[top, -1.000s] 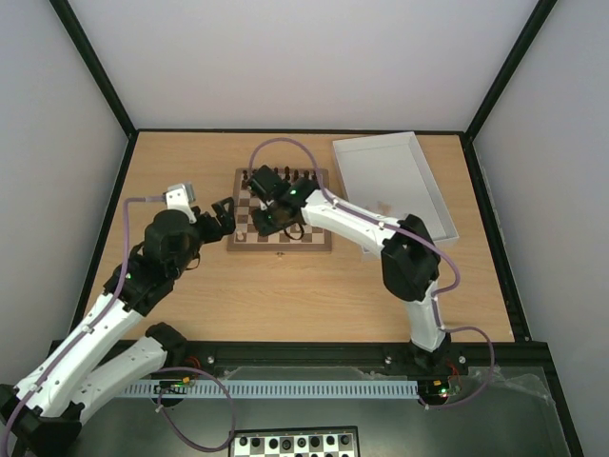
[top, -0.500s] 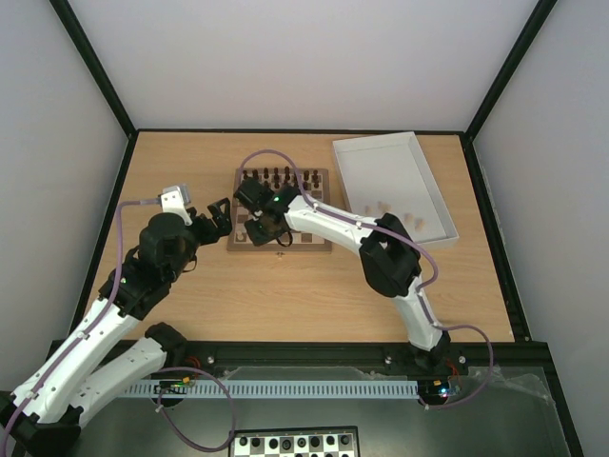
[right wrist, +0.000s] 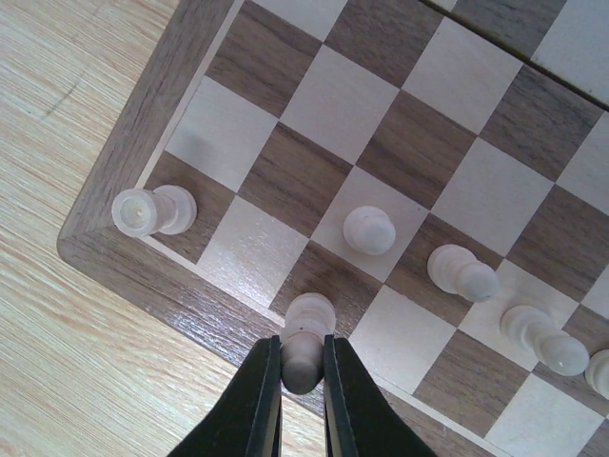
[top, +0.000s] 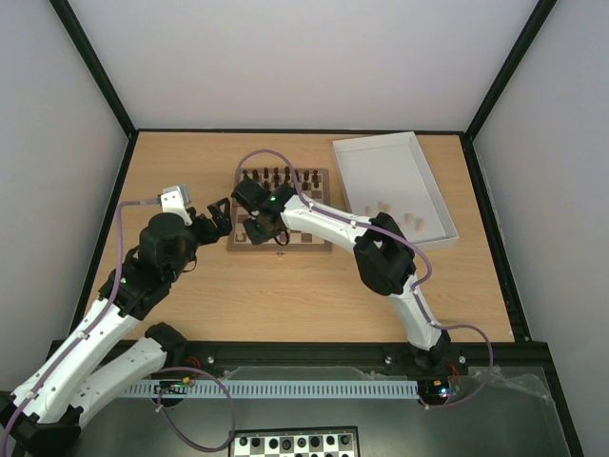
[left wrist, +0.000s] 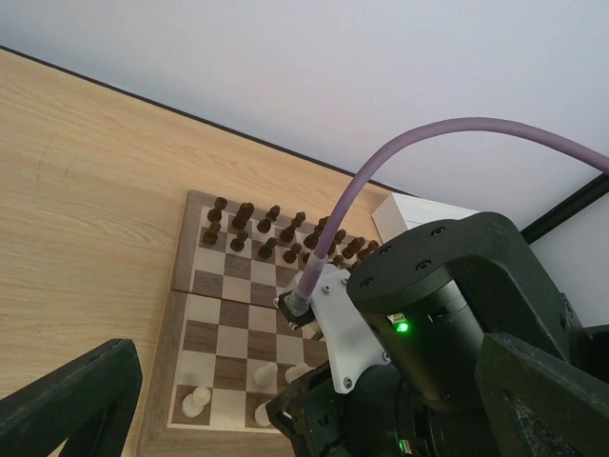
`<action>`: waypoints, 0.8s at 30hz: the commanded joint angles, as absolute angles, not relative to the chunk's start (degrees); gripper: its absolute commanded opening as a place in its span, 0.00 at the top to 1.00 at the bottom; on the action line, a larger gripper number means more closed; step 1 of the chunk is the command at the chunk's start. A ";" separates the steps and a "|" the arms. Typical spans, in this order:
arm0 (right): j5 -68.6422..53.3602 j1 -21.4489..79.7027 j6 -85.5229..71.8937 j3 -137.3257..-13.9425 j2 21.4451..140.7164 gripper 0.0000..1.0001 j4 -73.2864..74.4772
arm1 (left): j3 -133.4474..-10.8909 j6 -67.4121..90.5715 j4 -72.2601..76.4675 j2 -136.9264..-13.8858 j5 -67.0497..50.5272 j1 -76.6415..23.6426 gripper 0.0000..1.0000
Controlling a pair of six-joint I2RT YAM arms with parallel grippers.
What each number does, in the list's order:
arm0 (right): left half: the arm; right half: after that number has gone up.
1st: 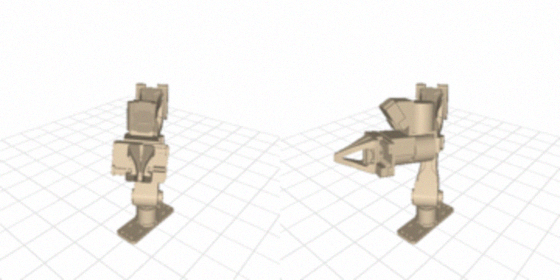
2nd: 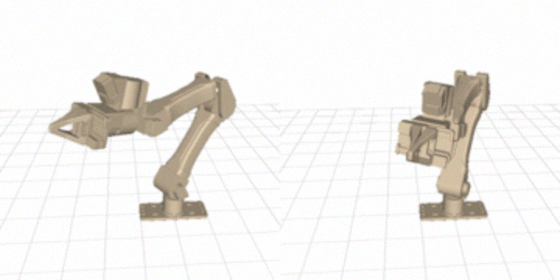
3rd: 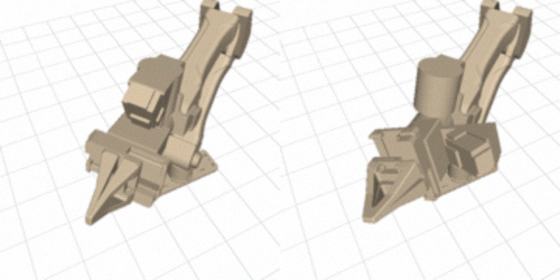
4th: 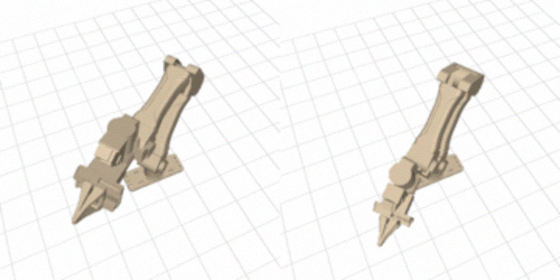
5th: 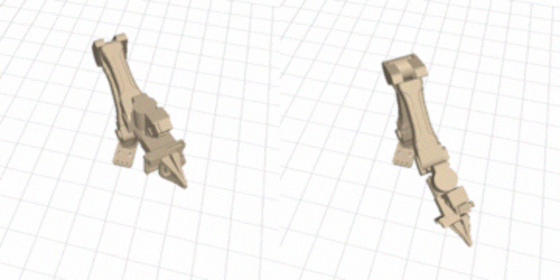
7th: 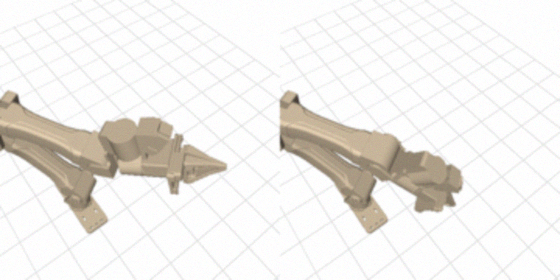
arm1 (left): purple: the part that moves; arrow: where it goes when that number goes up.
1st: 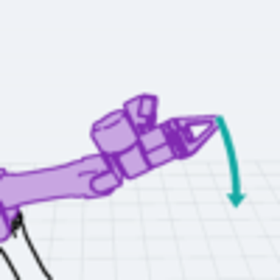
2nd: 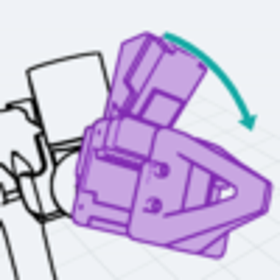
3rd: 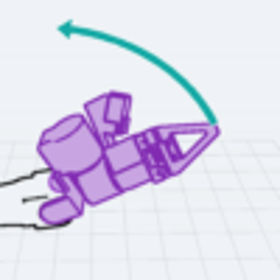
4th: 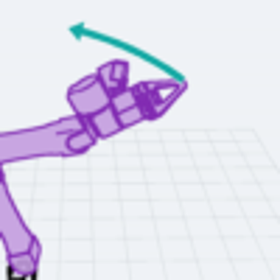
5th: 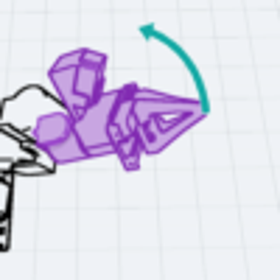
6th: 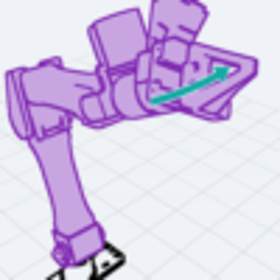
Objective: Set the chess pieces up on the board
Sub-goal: Place the chess piece on the chessboard.
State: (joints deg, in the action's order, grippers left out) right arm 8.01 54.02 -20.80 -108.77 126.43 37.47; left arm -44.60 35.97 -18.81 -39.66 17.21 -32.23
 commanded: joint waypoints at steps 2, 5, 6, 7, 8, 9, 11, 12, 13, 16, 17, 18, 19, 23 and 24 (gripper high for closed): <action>9.30 54.10 -20.39 -110.55 127.53 0.98 40.50 | -44.30 35.19 -19.51 -39.29 18.02 -32.23 0.01; 9.32 54.04 -20.39 -110.40 127.71 0.97 40.56 | -44.21 35.19 -19.55 -39.26 18.02 -32.19 0.01; 9.20 54.05 -20.39 -110.39 127.77 0.96 40.50 | -44.19 35.20 -19.52 -39.25 18.02 -32.23 0.01; 9.15 54.04 -20.46 -110.29 127.79 0.96 40.45 | -44.21 35.22 -19.54 -39.28 18.02 -32.18 0.01; 9.14 54.05 -20.40 -110.22 127.87 0.96 40.40 | -44.18 35.30 -19.57 -39.26 18.02 -32.18 0.01; 9.20 54.04 -20.39 -110.23 127.92 0.96 40.41 | -44.15 35.29 -19.67 -39.21 18.02 -32.24 0.01; 9.31 54.05 -20.41 -110.21 128.05 0.95 40.31 | -44.08 35.33 -19.66 -39.16 18.02 -32.18 0.01; 9.24 54.00 -20.39 -110.23 128.18 0.95 40.26 | -44.07 35.31 -19.64 -39.18 18.02 -32.17 0.01; 9.23 53.97 -20.40 -110.23 128.23 0.95 40.19 | -44.04 35.33 -19.68 -39.12 18.02 -32.23 0.01; 9.14 53.90 -20.39 -110.28 128.52 0.94 40.13 | -44.16 35.21 -19.67 -39.17 18.15 -32.22 0.01; 9.14 53.78 -20.39 -110.24 128.56 0.93 40.13 | -44.16 35.24 -19.66 -39.14 18.11 -32.22 0.00; 9.06 53.79 -20.42 -110.26 128.66 0.92 40.05 | -44.13 35.24 -19.61 -39.19 18.11 -32.17 0.00; 9.03 53.71 -20.46 -110.22 128.74 0.92 40.12 | -44.14 35.22 -19.60 -39.18 18.11 -32.21 0.01; 8.96 53.61 -20.58 -110.15 128.91 0.88 39.92 | -44.12 35.10 -19.50 -39.44 18.11 -32.18 0.00; 8.91 53.61 -20.57 -110.13 128.94 0.87 39.93 | -44.11 35.15 -19.50 -39.44 18.18 -32.21 0.00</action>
